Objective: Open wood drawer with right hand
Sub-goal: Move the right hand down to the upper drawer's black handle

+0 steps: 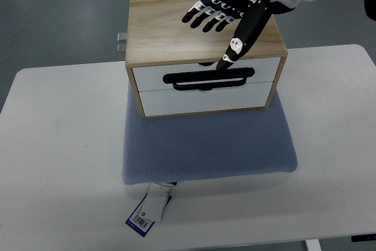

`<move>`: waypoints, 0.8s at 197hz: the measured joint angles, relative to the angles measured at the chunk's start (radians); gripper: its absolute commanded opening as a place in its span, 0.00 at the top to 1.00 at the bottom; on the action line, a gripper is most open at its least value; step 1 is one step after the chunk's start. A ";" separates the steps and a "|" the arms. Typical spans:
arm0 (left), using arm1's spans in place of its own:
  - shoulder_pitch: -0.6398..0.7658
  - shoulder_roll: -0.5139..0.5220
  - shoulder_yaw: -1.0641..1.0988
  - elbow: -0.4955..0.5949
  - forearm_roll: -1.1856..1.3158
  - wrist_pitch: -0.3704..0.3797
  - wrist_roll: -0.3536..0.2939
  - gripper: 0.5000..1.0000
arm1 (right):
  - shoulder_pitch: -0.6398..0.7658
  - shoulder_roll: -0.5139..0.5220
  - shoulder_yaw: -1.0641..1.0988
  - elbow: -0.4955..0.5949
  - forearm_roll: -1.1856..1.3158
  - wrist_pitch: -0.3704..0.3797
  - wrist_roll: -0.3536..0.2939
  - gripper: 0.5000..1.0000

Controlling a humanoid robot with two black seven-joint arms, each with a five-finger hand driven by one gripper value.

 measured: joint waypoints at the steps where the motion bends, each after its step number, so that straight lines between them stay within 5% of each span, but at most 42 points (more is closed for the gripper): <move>1: 0.000 0.000 0.000 0.000 0.000 0.000 0.000 0.00 | 0.000 0.002 -0.001 0.001 0.002 -0.002 0.000 0.12; 62: 0.000 0.000 0.001 0.002 0.000 0.000 0.000 0.00 | -0.067 0.132 -0.105 -0.034 -0.037 -0.121 0.000 0.12; 158: 0.000 0.000 0.001 0.007 0.000 0.000 0.000 0.00 | -0.151 0.190 -0.138 -0.126 -0.245 -0.061 0.000 0.12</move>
